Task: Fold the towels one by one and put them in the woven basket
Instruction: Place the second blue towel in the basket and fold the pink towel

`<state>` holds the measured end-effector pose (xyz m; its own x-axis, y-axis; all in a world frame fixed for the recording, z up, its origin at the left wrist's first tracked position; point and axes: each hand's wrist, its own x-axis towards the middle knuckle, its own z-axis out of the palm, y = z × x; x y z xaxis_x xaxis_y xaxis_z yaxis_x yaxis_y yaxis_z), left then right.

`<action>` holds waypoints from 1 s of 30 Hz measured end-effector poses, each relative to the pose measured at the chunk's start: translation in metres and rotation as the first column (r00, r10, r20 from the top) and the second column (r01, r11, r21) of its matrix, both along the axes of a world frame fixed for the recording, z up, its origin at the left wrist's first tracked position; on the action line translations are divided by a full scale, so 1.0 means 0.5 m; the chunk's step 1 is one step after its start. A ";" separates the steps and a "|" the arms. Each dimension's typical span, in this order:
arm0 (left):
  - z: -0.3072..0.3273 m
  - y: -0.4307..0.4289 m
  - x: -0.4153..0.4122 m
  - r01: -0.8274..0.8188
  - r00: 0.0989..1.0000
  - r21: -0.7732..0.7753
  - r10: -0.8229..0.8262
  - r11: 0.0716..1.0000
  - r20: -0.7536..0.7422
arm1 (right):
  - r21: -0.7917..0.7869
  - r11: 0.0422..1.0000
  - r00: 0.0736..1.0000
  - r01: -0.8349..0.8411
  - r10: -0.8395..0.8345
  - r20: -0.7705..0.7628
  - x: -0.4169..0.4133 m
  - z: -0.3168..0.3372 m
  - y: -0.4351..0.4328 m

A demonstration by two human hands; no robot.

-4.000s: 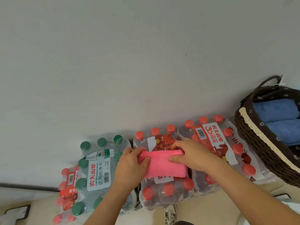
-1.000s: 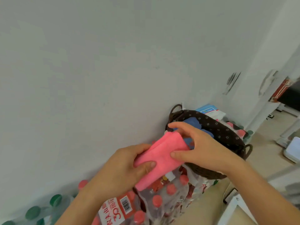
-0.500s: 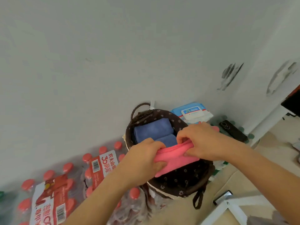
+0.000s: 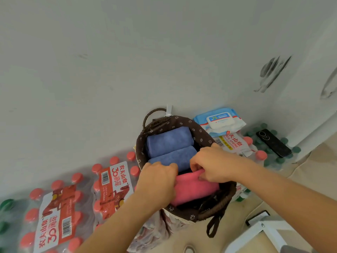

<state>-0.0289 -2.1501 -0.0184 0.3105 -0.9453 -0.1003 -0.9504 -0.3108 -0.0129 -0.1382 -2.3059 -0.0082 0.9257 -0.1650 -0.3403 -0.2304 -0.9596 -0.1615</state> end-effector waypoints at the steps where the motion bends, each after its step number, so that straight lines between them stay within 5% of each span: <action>1: -0.002 -0.002 -0.001 -0.012 1.000 0.005 0.012 1.000 -0.007 | -0.015 1.000 1.000 -0.009 0.009 -0.007 0.004 -0.002 0.000; 6: -0.011 -0.011 0.000 -0.051 0.999 0.040 0.051 0.998 0.002 | -0.219 0.971 0.994 -0.095 0.106 0.036 0.022 -0.012 0.008; 12: -0.021 -0.025 0.010 0.079 0.989 -0.052 -0.071 0.996 0.128 | -0.342 0.936 0.948 -0.080 0.178 0.264 0.019 -0.040 0.004; 17: -0.043 -0.033 0.017 0.053 0.998 0.004 -0.053 0.999 0.014 | -0.271 0.949 0.953 -0.163 0.223 0.207 0.029 -0.038 0.002; 24: -0.045 -0.044 0.038 0.175 0.984 0.061 -0.172 0.983 -0.049 | -0.382 0.881 0.952 -0.278 0.306 0.013 0.031 -0.033 -0.003; 30: -0.003 -0.070 0.086 -0.017 1.000 0.005 0.017 1.000 -0.005 | -0.297 0.937 0.975 -0.184 0.212 0.064 0.023 -0.053 -0.002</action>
